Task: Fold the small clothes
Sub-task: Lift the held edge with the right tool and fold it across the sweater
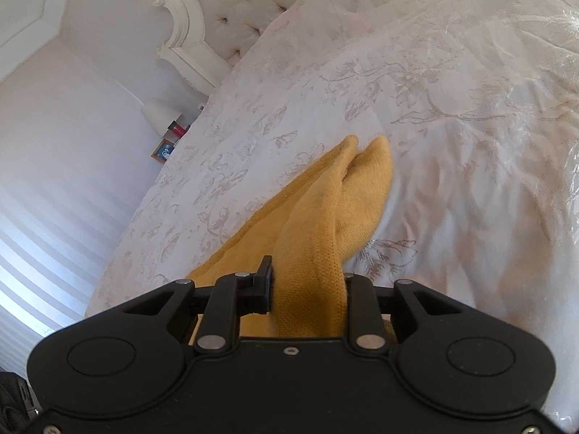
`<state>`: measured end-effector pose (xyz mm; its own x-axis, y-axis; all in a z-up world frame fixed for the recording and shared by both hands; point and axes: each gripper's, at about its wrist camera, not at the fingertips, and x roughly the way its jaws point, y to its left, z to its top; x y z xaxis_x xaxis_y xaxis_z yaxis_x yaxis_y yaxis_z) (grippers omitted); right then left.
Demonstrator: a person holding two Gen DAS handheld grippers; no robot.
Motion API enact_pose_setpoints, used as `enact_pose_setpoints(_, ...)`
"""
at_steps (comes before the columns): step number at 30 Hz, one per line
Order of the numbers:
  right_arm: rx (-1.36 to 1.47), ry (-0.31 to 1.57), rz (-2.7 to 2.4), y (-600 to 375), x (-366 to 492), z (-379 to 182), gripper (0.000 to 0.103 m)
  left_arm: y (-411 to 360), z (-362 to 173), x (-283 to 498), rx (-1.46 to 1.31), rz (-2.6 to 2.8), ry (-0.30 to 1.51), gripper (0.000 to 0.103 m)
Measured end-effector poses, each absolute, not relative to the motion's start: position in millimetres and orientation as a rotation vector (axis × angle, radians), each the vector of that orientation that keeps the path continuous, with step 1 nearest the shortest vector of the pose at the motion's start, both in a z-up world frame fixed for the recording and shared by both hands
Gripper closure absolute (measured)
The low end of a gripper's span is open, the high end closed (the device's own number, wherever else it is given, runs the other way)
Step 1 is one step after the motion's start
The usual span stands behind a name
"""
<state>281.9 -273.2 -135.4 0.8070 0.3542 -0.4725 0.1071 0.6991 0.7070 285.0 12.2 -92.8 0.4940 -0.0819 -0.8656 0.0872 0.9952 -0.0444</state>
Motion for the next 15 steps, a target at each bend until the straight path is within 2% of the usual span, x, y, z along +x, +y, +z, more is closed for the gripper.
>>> enact_pose_setpoints(9, 0.642, 0.571, 0.384, -203.4, 284.6, -96.4, 0.07, 94.9, -67.3, 264.4, -0.131, 0.009, 0.951, 0.024)
enact_pose_setpoints(15, 0.596, 0.616, 0.522, -143.4, 288.0, -101.7, 0.07, 134.4, -67.6, 257.9, -0.193, 0.056, 0.924, 0.024)
